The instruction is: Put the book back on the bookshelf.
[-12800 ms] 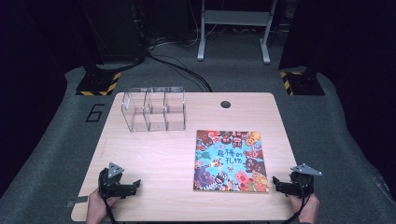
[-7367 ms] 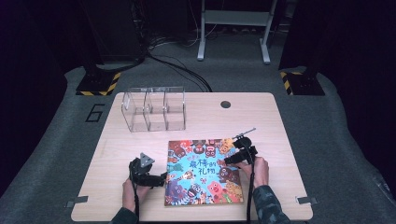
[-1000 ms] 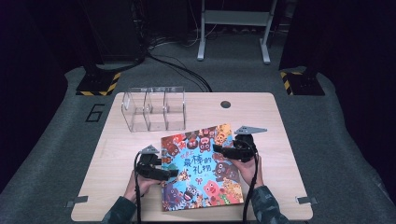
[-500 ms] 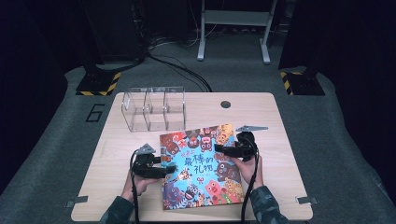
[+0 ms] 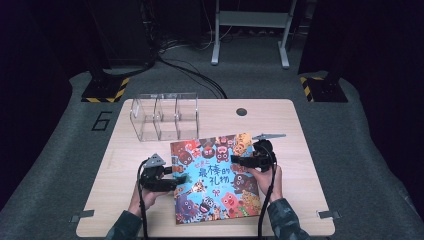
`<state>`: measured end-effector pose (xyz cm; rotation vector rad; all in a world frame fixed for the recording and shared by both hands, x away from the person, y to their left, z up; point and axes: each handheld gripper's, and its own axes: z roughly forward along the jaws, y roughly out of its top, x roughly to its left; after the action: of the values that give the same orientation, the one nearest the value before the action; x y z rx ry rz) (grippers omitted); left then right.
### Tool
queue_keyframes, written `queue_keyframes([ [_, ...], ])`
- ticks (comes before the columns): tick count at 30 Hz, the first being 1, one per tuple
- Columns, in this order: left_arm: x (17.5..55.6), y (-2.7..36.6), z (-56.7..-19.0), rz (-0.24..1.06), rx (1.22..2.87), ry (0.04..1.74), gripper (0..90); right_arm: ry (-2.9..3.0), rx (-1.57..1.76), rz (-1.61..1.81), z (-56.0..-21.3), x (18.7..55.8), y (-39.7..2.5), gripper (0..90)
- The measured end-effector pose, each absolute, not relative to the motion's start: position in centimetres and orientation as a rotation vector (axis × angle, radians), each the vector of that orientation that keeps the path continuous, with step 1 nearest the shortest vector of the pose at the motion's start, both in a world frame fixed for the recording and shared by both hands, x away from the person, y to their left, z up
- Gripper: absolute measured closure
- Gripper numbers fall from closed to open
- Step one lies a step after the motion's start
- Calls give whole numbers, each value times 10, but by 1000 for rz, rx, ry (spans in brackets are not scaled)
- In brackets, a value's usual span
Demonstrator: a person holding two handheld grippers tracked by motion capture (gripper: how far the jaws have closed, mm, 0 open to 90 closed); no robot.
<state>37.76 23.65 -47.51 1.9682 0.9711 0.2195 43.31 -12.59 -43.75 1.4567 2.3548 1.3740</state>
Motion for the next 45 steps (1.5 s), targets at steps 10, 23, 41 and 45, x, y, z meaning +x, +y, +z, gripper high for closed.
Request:
queue_keyframes([
  [10,374,243,-468,240,1934,947,413,2394,1416,1307,-431,431,-120,364],
  [23,371,245,-457,301,1944,917,433,2403,1393,1283,-421,432,-116,354],
  [41,364,244,-439,471,1955,835,460,2375,1291,1213,-399,424,-109,339],
  [45,363,244,-437,494,1957,823,473,2359,1253,1202,-393,420,-107,338],
])
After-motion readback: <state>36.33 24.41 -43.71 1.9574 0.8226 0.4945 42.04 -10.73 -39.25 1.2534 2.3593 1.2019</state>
